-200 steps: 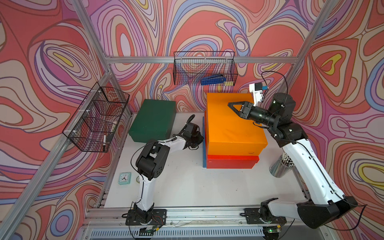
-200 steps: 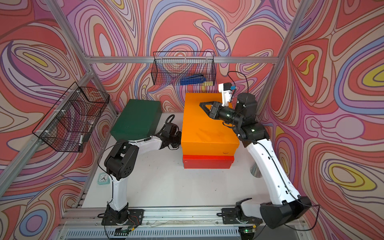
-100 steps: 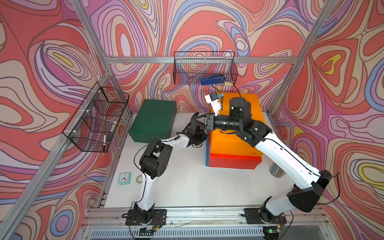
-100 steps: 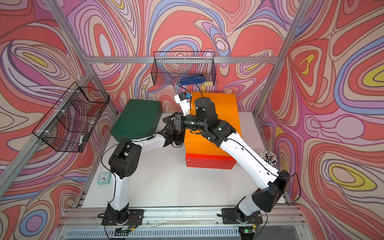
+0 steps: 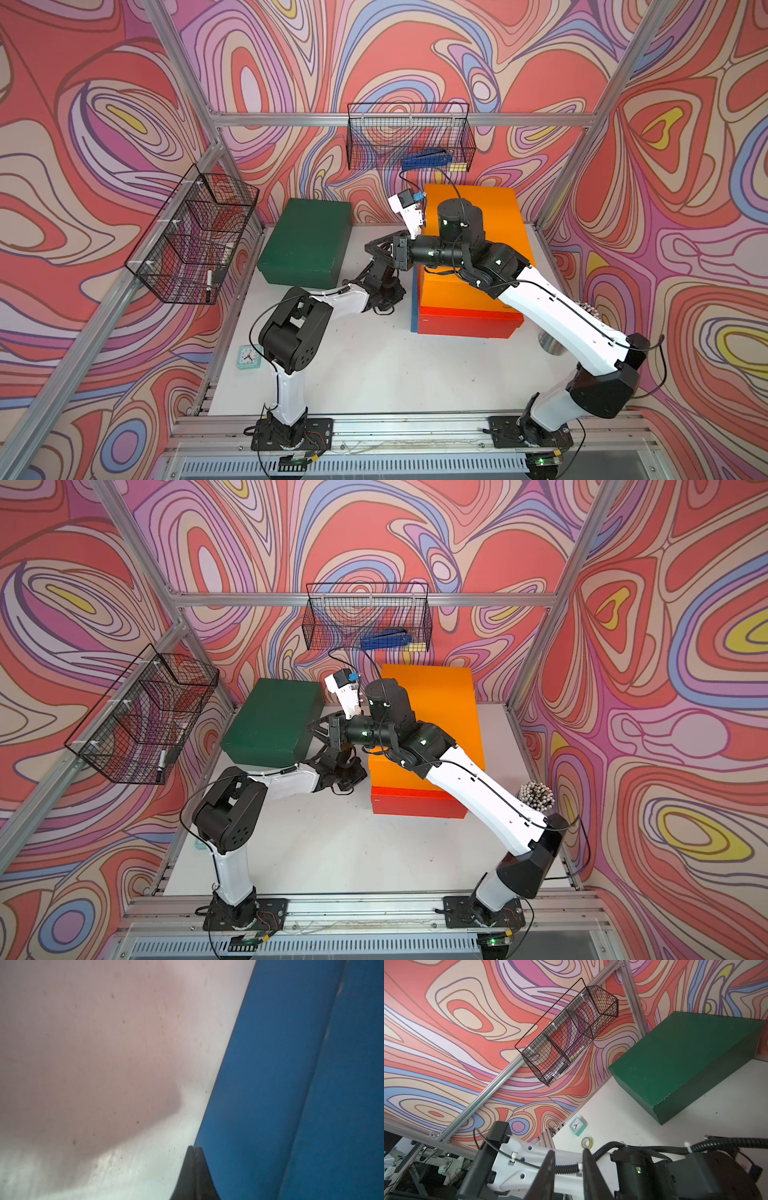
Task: Stack the shoeboxes
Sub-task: Move the shoeboxes to the center of the board.
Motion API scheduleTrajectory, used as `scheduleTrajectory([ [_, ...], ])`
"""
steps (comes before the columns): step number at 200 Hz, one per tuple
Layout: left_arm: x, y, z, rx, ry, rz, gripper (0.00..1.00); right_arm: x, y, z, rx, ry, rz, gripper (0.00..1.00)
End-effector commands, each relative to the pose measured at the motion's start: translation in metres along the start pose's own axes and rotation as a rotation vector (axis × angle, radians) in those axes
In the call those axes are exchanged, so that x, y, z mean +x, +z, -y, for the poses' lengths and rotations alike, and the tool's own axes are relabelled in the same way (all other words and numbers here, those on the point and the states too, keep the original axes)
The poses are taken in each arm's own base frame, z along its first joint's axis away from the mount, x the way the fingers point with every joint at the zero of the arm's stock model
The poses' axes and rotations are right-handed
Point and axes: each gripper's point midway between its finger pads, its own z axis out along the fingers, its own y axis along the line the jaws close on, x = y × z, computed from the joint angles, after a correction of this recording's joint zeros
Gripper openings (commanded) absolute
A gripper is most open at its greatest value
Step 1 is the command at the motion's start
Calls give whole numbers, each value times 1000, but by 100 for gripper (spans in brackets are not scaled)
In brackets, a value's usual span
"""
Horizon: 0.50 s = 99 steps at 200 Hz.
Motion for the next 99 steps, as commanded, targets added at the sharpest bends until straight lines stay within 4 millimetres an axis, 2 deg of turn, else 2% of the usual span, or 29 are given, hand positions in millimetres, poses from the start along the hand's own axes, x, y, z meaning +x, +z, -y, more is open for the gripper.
scheduleTrajectory([
  [1, 16, 10, 19, 52, 1, -27, 0, -1, 3, 1, 20, -4, 3, 26],
  [25, 24, 17, 27, 78, -8, -53, 0, 1, 7, 6, 50, 5, -6, 26],
  [46, 25, 15, 23, 67, -3, -47, 0, 6, 12, 9, 77, 4, -11, 26],
  [72, 16, -1, 18, 47, 13, -8, 0, 17, 28, 4, 89, -12, -33, 26],
  [99, -5, -27, 3, 20, 6, 52, 0, 36, 52, -11, 91, -59, -78, 26],
])
